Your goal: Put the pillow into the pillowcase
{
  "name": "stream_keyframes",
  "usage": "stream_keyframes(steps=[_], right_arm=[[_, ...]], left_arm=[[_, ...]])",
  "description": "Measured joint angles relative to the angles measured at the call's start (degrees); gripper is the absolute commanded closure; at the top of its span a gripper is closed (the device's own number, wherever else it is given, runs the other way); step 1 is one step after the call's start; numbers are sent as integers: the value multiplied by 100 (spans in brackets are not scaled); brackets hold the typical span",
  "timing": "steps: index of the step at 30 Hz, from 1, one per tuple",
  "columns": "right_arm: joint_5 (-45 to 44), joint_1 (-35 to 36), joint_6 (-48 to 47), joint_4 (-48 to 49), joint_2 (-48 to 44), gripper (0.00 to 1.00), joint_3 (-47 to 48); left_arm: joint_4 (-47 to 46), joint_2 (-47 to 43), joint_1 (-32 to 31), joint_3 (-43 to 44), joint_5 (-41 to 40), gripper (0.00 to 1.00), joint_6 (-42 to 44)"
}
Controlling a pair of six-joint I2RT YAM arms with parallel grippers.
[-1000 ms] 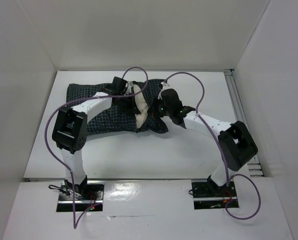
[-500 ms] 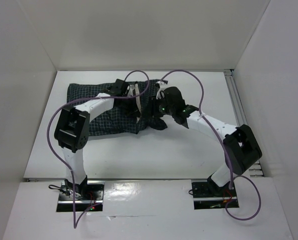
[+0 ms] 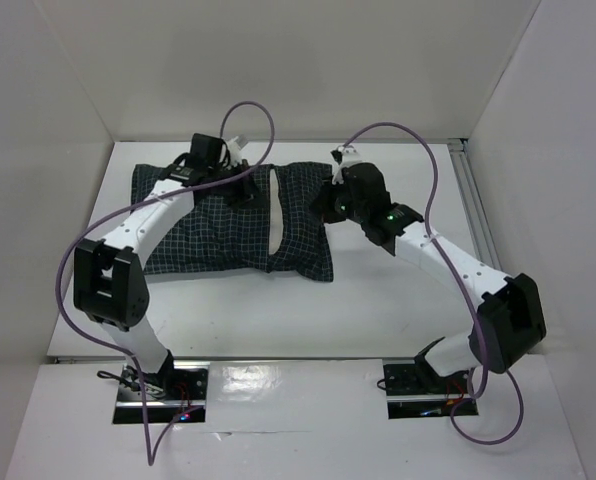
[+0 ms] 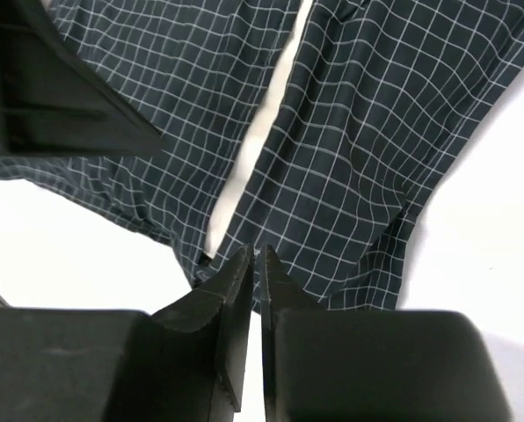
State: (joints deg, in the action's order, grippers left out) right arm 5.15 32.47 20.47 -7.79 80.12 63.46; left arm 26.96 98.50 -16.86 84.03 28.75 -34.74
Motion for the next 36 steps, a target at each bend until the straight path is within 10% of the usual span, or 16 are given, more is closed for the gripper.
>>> stream_keyframes(steps=[3, 17, 20, 23, 36], right_arm=[[-85, 0, 17, -203, 197, 64, 225], [-262, 243, -37, -859, 3095, 42, 2546], [-442, 356, -66, -973, 3469, 59, 2675], [-675, 415, -70, -1071, 3567, 100, 2721], [-151, 431, 26, -654, 2374, 100, 2393]], left_arm=[[109, -90, 278, 0, -37, 97, 44], [308, -55, 131, -208, -1226, 54, 243], [249, 140, 31, -262, -1311, 53, 166], [225, 341, -76, -271, -1462, 53, 149], [118, 605, -177, -361, -1753, 58, 122]])
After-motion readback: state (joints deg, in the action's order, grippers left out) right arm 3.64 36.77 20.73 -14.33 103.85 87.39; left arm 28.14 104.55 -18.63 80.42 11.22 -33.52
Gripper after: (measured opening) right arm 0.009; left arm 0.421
